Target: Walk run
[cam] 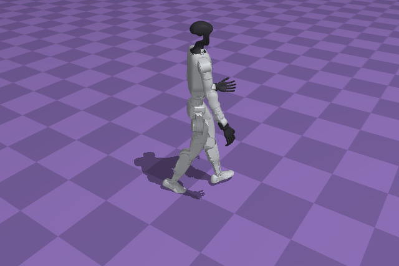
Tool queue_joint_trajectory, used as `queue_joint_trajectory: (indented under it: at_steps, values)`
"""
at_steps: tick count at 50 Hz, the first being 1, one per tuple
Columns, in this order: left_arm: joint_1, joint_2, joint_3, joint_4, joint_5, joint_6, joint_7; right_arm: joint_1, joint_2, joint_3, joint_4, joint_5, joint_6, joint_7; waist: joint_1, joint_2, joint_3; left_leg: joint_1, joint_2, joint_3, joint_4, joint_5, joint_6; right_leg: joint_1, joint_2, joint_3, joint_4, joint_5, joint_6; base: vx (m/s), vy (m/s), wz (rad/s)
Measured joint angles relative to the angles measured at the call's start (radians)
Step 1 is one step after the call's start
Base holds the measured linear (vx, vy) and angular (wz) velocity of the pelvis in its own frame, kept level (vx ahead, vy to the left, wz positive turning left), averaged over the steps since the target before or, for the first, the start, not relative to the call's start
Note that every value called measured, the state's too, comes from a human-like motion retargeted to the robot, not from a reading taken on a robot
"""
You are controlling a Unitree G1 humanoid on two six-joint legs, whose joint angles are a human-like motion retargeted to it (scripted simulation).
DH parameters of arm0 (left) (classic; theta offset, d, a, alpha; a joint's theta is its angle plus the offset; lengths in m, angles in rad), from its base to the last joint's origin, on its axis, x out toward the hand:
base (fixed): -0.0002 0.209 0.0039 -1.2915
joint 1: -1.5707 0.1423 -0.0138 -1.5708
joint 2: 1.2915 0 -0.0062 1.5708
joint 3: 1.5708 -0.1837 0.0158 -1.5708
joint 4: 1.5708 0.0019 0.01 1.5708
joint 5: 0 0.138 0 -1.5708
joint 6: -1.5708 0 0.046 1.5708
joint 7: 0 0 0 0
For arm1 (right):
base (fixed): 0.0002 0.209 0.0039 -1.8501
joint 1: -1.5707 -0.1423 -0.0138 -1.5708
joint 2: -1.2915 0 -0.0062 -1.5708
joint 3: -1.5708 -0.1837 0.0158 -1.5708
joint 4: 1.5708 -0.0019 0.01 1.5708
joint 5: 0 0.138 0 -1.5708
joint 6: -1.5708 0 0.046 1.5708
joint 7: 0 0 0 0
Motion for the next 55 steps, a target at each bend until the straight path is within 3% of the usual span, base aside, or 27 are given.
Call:
queue_joint_trajectory:
  at_steps: [2,4,7,12,16,20,25,28,30,32,34,36,38,40,43,45,50,55]
  values:
    - [0.006,-0.001,0.012,0.012,-0.002,0.000,-0.003,0.038,0.015,-0.010,0.037,-0.054,0.014,-0.010,-0.008,-0.010,-0.029,0.029,-0.007,-0.015,0.000,-0.023,0.029,-0.001,-0.027,-0.025,0.069,0.170,0.033,0.92,0.03,0.10]
    - [0.000,0.006,0.025,0.022,-0.013,0.004,0.004,0.082,0.037,-0.008,0.073,-0.099,0.041,-0.035,-0.043,0.008,-0.043,0.057,0.010,-0.056,0.018,-0.059,0.021,-0.036,-0.020,0.010,0.184,0.347,0.041,0.77,0.00,0.52]
    - [-0.025,0.025,0.012,0.022,-0.022,0.001,0.025,0.139,0.045,0.002,0.125,-0.116,0.059,-0.066,-0.091,0.087,-0.025,0.121,0.055,-0.147,0.035,-0.104,0.021,-0.107,0.013,-0.015,0.414,0.490,-0.028,0.91,0.05,0.79]
    - [-0.101,0.040,-0.024,0.029,-0.019,-0.008,0.058,0.236,0.036,-0.006,0.149,-0.156,0.088,-0.075,-0.113,0.144,-0.009,0.208,0.063,-0.219,0.025,-0.151,0.027,-0.300,0.051,0.140,0.619,0.287,-0.011,0.66,0.02,0.61]
    - [-0.143,0.053,-0.053,0.029,-0.022,-0.015,0.051,0.317,0.048,-0.045,0.153,-0.149,0.096,-0.120,-0.197,0.167,-0.002,0.269,0.038,-0.295,0.016,-0.179,0.030,-0.407,-0.040,0.117,0.541,0.126,-0.017,0.66,-0.02,1.36]
    - [-0.152,0.068,-0.080,0.024,-0.021,-0.018,0.038,0.371,0.062,-0.085,0.192,-0.093,0.087,-0.095,-0.258,0.149,0.014,0.339,-0.015,-0.353,0.010,-0.212,0.036,-0.475,-0.129,0.107,0.312,0.112,0.004,0.57,-0.08,1.14]
    - [-0.129,0.078,-0.098,0.024,-0.026,-0.021,0.017,0.393,0.067,-0.109,0.248,-0.045,0.089,-0.030,-0.305,0.108,0.052,0.454,-0.068,-0.406,0.010,-0.266,0.033,-0.565,-0.148,0.265,0.047,0.120,0.079,0.65,-0.14,0.77]
    - [-0.110,0.071,-0.092,0.033,-0.036,-0.017,0.008,0.390,0.061,-0.100,0.266,-0.062,0.095,-0.032,-0.296,0.097,0.058,0.508,-0.079,-0.398,0.011,-0.300,0.028,-0.600,-0.177,0.193,-0.080,0.141,0.199,0.68,-0.19,0.02]
    - [-0.096,0.066,-0.086,0.039,-0.038,-0.013,0.000,0.384,0.057,-0.092,0.274,-0.083,0.102,-0.039,-0.288,0.093,0.056,0.536,-0.079,-0.389,0.014,-0.318,0.023,-0.610,-0.184,0.117,-0.113,0.119,0.237,0.73,-0.25,-0.16]
    - [-0.086,0.059,-0.077,0.048,-0.042,-0.012,-0.008,0.367,0.053,-0.088,0.284,-0.107,0.113,-0.042,-0.292,0.089,0.044,0.552,-0.079,-0.382,0.025,-0.321,0.007,-0.618,-0.165,0.128,-0.080,0.126,0.173,0.60,-0.20,0.12]
    - [-0.073,0.052,-0.079,0.056,-0.052,-0.012,-0.011,0.355,0.050,-0.091,0.287,-0.120,0.120,-0.045,-0.314,0.104,0.030,0.563,-0.061,-0.390,0.044,-0.302,-0.019,-0.602,-0.156,0.079,-0.050,0.143,0.066,0.68,-0.21,0.65]
    - [-0.057,0.041,-0.084,0.066,-0.064,-0.008,-0.016,0.350,0.046,-0.099,0.284,-0.118,0.123,-0.049,-0.362,0.127,0.017,0.576,-0.034,-0.419,0.082,-0.251,-0.061,-0.573,-0.131,0.103,-0.056,0.178,0.010,0.98,-0.34,1.29]
    - [-0.044,0.027,-0.086,0.080,-0.069,0.001,-0.023,0.345,0.041,-0.108,0.281,-0.100,0.123,-0.054,-0.397,0.147,-0.002,0.576,-0.004,-0.430,0.139,-0.140,-0.123,-0.541,-0.111,0.144,-0.063,0.200,-0.025,0.82,-0.30,1.19]
    - [-0.038,0.011,-0.101,0.100,-0.067,0.010,-0.025,0.334,0.037,-0.121,0.282,-0.066,0.126,-0.053,-0.397,0.159,-0.017,0.557,0.024,-0.421,0.234,0.035,-0.206,-0.495,-0.111,0.133,-0.067,0.177,-0.036,0.82,-0.35,0.80]
    - [-0.037,0.002,-0.139,0.099,-0.062,-0.002,0.004,0.278,0.032,-0.121,0.272,-0.025,0.125,-0.040,-0.391,0.117,-0.023,0.477,0.030,-0.371,0.471,0.225,-0.320,-0.416,-0.144,0.079,-0.073,0.137,-0.056,0.73,-0.34,0.31]
    - [-0.042,0.013,-0.144,0.082,-0.051,-0.012,0.003,0.235,0.031,-0.097,0.246,-0.005,0.118,-0.038,-0.365,0.084,-0.035,0.417,0.031,-0.314,0.615,0.317,-0.361,-0.389,-0.146,0.124,-0.063,0.102,-0.068,0.63,-0.30,-0.32]
    - [-0.062,0.031,-0.113,0.070,-0.008,0.007,-0.052,0.110,0.029,-0.033,0.143,-0.009,0.090,-0.019,-0.336,0.055,-0.031,0.228,0.067,-0.307,0.815,0.096,-0.258,-0.305,-0.100,0.135,-0.076,0.051,-0.123,0.54,-0.26,-0.27]
    - [-0.055,0.010,-0.096,0.069,-0.038,0.000,-0.033,0.024,0.034,0.008,-0.014,-0.040,0.045,0.009,-0.279,0.063,-0.020,0.073,0.110,-0.251,0.671,-0.077,-0.183,-0.248,-0.020,0.180,-0.079,0.004,-0.154,0.57,-0.21,-0.70]
